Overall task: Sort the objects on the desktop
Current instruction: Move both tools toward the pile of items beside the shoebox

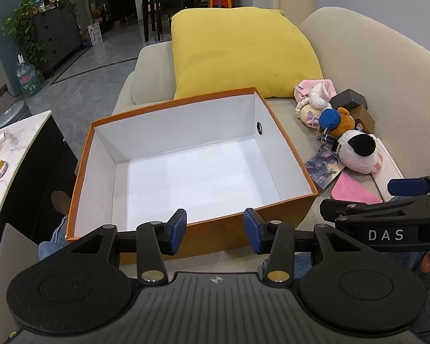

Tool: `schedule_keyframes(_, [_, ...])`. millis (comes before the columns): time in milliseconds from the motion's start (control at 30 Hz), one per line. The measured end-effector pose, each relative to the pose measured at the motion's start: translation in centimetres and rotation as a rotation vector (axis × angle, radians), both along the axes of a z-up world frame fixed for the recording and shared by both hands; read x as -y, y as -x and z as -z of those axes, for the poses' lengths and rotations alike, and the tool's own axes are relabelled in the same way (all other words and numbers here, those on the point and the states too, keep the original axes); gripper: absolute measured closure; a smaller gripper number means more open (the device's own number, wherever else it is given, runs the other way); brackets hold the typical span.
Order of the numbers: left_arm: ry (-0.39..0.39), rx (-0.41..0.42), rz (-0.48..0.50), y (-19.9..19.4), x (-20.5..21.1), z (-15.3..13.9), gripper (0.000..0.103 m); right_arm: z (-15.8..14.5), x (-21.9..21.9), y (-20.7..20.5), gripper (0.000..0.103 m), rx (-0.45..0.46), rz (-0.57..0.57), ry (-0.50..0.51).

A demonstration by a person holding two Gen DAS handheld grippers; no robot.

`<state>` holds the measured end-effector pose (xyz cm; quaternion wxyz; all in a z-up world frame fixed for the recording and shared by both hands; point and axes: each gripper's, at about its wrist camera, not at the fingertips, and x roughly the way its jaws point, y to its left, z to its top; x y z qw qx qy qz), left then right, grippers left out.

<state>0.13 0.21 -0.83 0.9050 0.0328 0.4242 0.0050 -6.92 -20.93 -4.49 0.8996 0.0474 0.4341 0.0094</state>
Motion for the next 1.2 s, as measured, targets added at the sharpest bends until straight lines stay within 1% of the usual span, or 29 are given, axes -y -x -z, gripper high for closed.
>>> schedule_keyframes(300, [0.0, -0.014, 0.003, 0.1, 0.09, 0.25, 0.051, 0.27, 0.1, -0.08, 0.001, -0.015, -0.002, -0.006])
schedule_keyframes(1200, [0.002, -0.025, 0.033, 0.0, 0.71, 0.27, 0.051, 0.56, 0.51, 0.09, 0.001, -0.02, 0.007, -0.005])
